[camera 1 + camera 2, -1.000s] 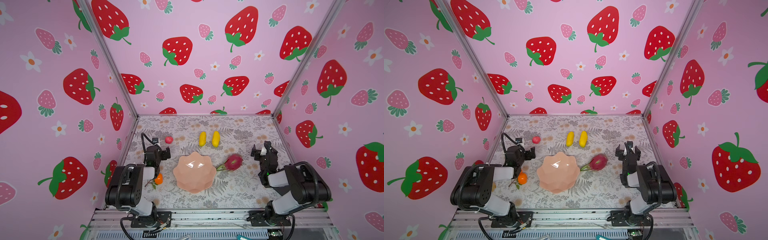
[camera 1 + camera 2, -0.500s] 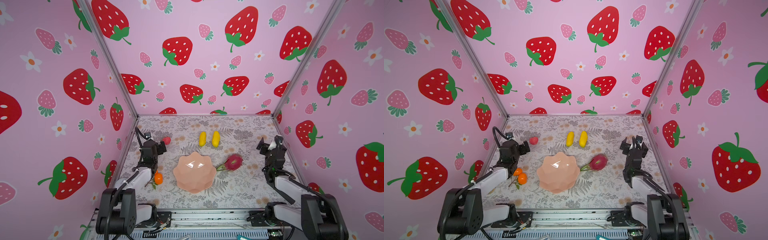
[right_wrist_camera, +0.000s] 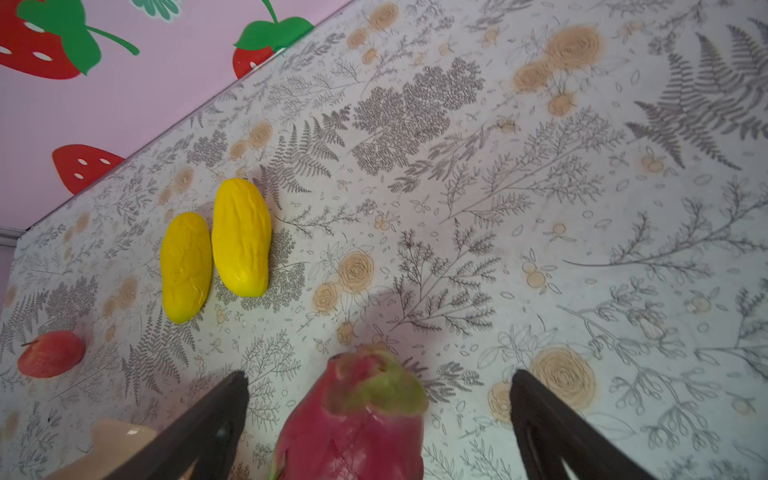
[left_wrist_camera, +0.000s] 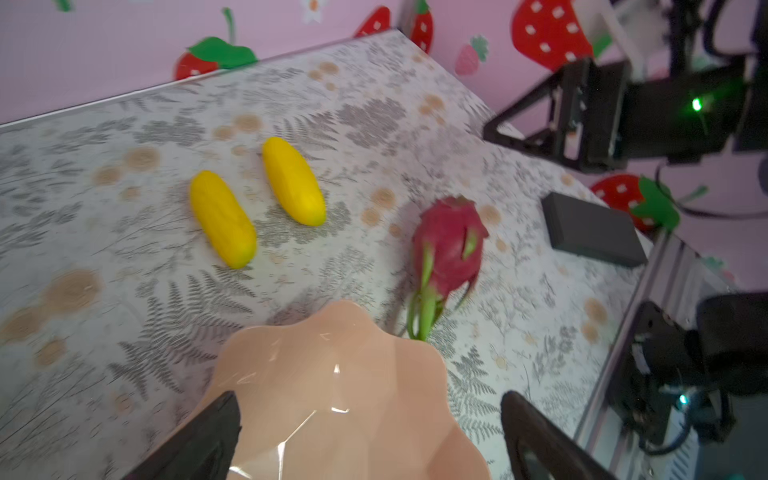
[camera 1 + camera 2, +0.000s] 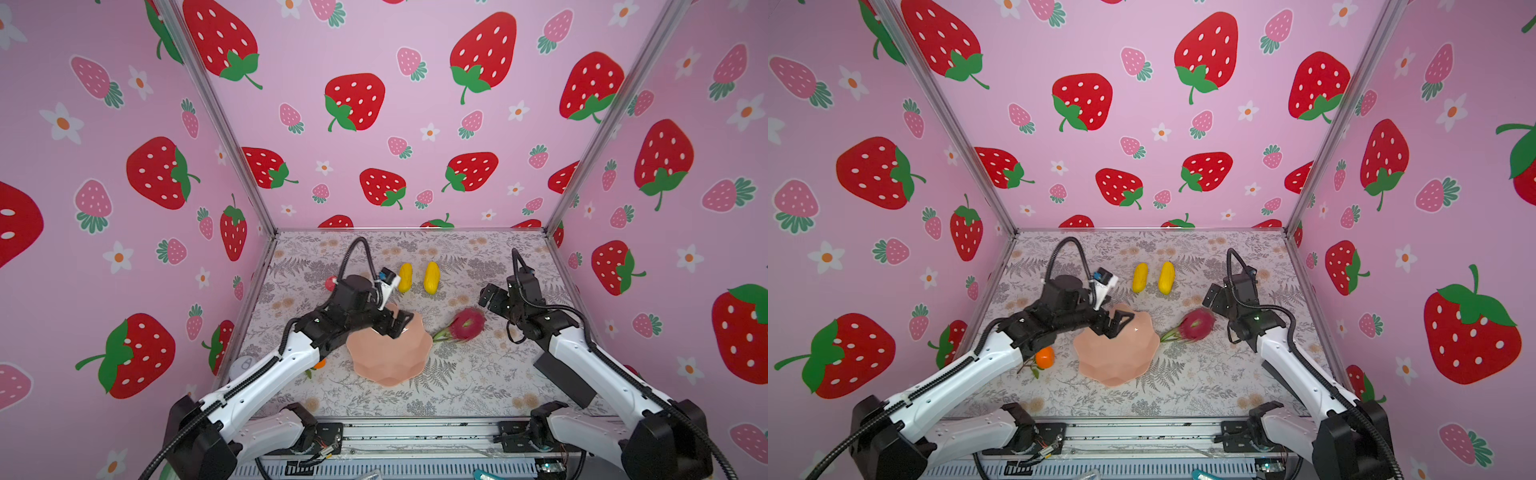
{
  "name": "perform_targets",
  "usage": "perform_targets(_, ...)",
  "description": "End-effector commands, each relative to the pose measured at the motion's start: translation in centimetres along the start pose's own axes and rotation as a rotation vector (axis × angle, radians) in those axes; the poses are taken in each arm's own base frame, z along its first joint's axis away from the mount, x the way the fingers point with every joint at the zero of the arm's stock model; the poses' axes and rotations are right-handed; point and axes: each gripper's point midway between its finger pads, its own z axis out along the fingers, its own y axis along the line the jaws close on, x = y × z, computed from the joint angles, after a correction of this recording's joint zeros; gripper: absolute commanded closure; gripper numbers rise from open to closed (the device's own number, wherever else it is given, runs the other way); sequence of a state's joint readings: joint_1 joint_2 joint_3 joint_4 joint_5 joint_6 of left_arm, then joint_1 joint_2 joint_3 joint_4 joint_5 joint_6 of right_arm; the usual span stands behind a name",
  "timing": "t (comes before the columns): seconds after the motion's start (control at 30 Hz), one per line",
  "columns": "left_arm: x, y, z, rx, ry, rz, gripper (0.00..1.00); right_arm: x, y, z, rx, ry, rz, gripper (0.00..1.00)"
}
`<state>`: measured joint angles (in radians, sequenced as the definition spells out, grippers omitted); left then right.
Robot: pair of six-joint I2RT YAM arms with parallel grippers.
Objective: Place and organize the fake fruits in the fruit bowl
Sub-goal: 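Reach the left gripper to the pink dragon fruit while the right approaches it, then close the left gripper on the dragon fruit and lift it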
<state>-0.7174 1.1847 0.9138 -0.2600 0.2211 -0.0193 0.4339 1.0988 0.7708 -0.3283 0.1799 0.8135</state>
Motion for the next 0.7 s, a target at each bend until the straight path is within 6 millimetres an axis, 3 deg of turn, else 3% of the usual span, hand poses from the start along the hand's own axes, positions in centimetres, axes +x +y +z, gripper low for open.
perform_targets(0.0, -1.4, -3.0, 3.1, 0.085, -0.012, 0.278, 0.01, 2.1, -1.7, -1.4, 0.033, 0.067, 0.045, 0.01)
perform_targets(0.07, -1.9, -4.8, 5.9, 0.193, -0.004, 0.337, 0.01, 2.9, -2.0, -2.1, 0.014, 0.086, 0.04, 0.01)
perform_targets(0.17, -2.9, -5.9, 10.1, 0.255, 0.0, 0.372, 0.01, 4.6, -2.3, -2.7, -0.04, 0.146, 0.039, 0.01)
perform_targets(0.33, -3.3, -5.8, 15.8, 0.257, 0.041, 0.375, 0.01, 5.3, -1.8, -5.4, -0.15, 0.128, 0.055, 0.01)
perform_targets(0.4, -3.1, -6.1, 17.2, 0.279, 0.044, 0.363, 0.01, 5.4, -1.3, -6.3, -0.201, 0.119, 0.052, 0.01)
perform_targets(0.67, -1.6, -8.2, 20.7, 0.358, 0.088, 0.343, 0.01, 5.5, 4.2, -10.4, -0.612, 0.06, -0.084, 0.01)
